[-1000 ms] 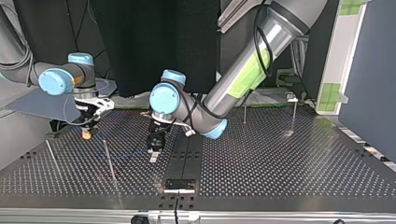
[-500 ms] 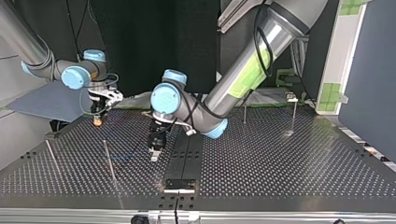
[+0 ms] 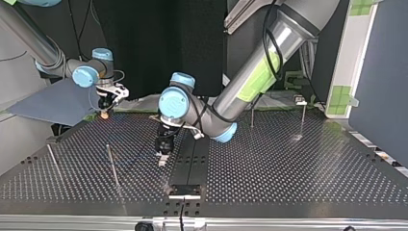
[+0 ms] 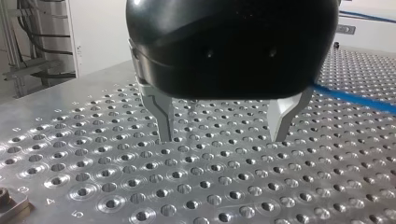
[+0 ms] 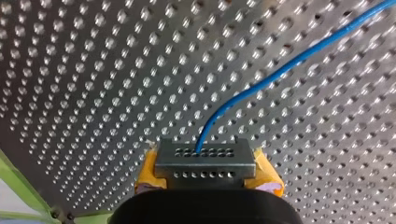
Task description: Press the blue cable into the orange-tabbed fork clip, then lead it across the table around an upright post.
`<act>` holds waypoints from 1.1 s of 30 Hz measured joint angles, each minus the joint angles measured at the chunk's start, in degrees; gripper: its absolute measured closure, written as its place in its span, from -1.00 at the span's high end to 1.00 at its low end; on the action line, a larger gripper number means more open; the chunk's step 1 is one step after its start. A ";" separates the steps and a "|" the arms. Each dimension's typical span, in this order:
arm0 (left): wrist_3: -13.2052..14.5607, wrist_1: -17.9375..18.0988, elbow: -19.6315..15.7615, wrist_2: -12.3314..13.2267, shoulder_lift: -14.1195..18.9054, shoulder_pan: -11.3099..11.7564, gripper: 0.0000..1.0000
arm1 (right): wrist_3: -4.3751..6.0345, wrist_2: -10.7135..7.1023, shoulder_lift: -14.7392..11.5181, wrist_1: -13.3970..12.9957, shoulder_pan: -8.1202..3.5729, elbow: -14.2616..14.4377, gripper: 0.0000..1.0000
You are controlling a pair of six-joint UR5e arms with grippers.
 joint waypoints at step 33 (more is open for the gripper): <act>-1.18 0.58 0.00 0.54 0.01 -0.01 1.00 | 4.85 -0.26 10.32 -7.09 -5.98 0.08 -1.00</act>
